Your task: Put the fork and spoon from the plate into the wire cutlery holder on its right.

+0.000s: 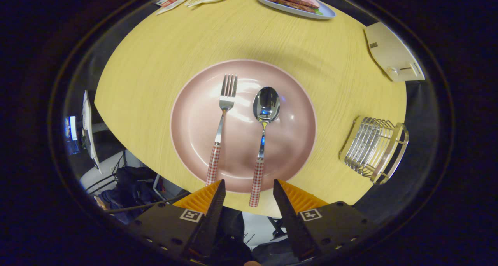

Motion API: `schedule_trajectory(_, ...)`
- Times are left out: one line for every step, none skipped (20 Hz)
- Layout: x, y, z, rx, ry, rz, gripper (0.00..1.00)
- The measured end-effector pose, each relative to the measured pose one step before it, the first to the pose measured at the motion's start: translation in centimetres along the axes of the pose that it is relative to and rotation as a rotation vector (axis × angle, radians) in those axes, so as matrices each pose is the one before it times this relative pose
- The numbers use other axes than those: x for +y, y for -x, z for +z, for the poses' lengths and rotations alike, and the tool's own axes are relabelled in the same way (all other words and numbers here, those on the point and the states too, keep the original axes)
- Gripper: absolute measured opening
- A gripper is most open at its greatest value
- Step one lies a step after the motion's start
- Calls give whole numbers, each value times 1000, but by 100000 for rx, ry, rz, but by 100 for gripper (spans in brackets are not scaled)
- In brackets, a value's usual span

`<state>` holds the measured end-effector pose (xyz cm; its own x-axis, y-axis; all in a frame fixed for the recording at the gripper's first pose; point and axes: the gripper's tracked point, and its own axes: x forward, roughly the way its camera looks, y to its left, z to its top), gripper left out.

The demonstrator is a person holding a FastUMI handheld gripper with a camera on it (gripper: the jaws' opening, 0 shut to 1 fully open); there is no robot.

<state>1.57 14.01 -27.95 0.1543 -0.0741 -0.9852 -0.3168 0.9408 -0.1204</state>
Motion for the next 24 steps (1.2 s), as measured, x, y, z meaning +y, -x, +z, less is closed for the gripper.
schedule_trajectory(142, -464, -46, 643, -1303, 209, 69)
schedule_trajectory(-42, -422, 88, -40, -801, -276, 63)
schedule_trajectory(-181, -166, 138, 200, -508, -721, 57)
schedule_trajectory(-4, -231, -59, 669, -574, -26, 52)
schedule_trajectory(49, -215, -155, 772, -305, 246, 46)
schedule_trajectory(-274, 525, 578, 626, -550, -736, 40)
schedule_trajectory(-169, -921, -682, -800, -916, -667, 34)
schedule_trajectory(22, -109, -108, 555, -992, 479, 28)
schedule_trajectory(113, -269, -308, 1060, -1177, 504, 28)
schedule_trajectory(10, -284, -202, 803, -553, 413, 28)
schedule_trajectory(283, -235, 63, -251, -878, 609, 28)
schedule_trajectory(91, -130, 20, -40, -484, -62, 29)
schedule_trajectory(13, -127, 113, -742, 211, -570, 29)
schedule_trajectory(-260, 1128, 52, 260, -1317, -2017, 29)
schedule_trajectory(2, -991, -410, 14, -1159, 177, 11)
schedule_trajectory(-297, 125, 155, -618, 282, -287, 11)
schedule_trajectory(37, 159, 2, 760, -1626, 1079, 11)
schedule_trajectory(44, 652, -293, 564, -681, 1087, 6)
schedule_trajectory(-85, 512, -123, 715, 460, 1550, 1)
schedule_trajectory(-203, 523, -87, 25, 784, 335, 1)
schedule_trajectory(-122, 579, -247, -6, 1090, 513, 1)
schedule_trajectory(82, 841, -422, 731, 956, 1361, 1)
schedule_trajectory(176, 1056, -664, 1238, 1037, 2014, 1)
schedule_trajectory(-68, 1228, -732, 1072, 995, 1545, 1)
